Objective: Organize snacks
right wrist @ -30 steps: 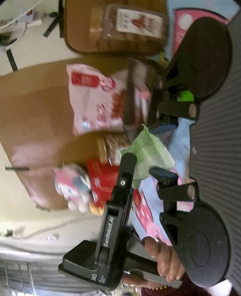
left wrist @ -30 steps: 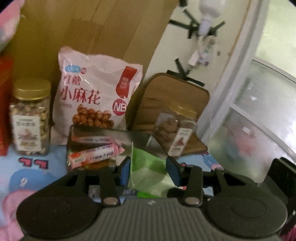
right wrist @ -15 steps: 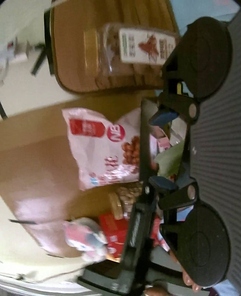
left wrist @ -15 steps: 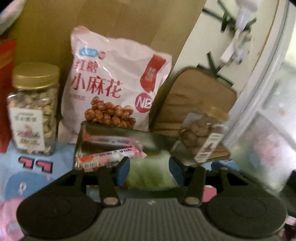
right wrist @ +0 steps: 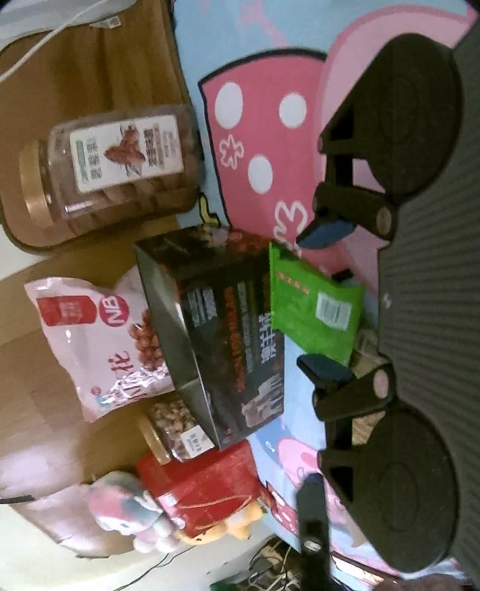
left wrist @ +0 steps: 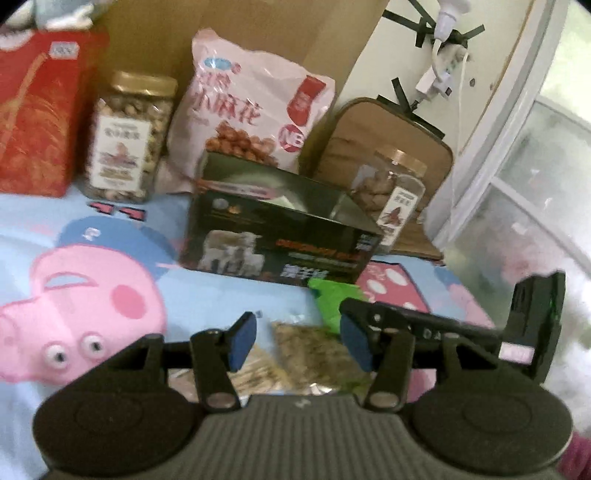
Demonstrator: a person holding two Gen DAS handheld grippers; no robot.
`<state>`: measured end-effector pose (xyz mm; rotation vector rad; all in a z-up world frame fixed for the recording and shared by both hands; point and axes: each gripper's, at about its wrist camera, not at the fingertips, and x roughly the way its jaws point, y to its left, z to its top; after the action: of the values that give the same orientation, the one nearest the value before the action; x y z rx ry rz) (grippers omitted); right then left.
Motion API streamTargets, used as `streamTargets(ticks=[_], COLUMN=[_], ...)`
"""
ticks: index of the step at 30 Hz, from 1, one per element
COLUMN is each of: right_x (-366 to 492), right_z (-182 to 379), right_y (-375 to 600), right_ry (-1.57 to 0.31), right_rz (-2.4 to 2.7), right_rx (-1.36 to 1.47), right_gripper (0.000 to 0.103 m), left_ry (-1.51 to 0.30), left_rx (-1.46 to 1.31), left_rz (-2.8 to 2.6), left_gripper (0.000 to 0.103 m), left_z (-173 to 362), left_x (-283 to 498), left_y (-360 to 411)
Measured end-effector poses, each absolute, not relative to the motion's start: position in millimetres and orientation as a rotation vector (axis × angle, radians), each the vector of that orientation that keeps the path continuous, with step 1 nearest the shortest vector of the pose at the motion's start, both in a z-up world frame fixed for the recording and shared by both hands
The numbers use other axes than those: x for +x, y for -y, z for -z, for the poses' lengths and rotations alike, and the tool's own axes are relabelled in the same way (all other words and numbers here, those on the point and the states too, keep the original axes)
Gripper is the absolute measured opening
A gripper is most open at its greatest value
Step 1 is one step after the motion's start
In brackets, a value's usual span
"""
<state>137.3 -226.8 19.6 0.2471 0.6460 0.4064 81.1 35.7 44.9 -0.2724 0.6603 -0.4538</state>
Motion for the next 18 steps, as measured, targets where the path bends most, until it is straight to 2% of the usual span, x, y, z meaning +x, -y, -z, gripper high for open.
streamTargets(ticks=[4,7,9,18], right_x=[142,140,137,83], right_z=[-12,-11,-12,-15], right_y=[201,200,206,236], right_ry=[-0.655,-0.651,-0.650,-0.623], right_rz=[-0.354,-0.335,-0.313,-0.300], right_rx=[0.118,0.097,0.112,0.204], right_gripper=[0.080,0.074,0.065,0.064], left_ry=[-0.676,-0.687,-0.686,-0.674], left_rx=[-0.234,-0.219,-0.207,-0.107], left_rz=[0.375,0.336,0.320,0.264], left_gripper=[0.052,0.052,0.052,0.055], left_z=[-39,-35,-33,-28], left_x=[71,66,62,45], left_y=[-39,-40,-39,-26])
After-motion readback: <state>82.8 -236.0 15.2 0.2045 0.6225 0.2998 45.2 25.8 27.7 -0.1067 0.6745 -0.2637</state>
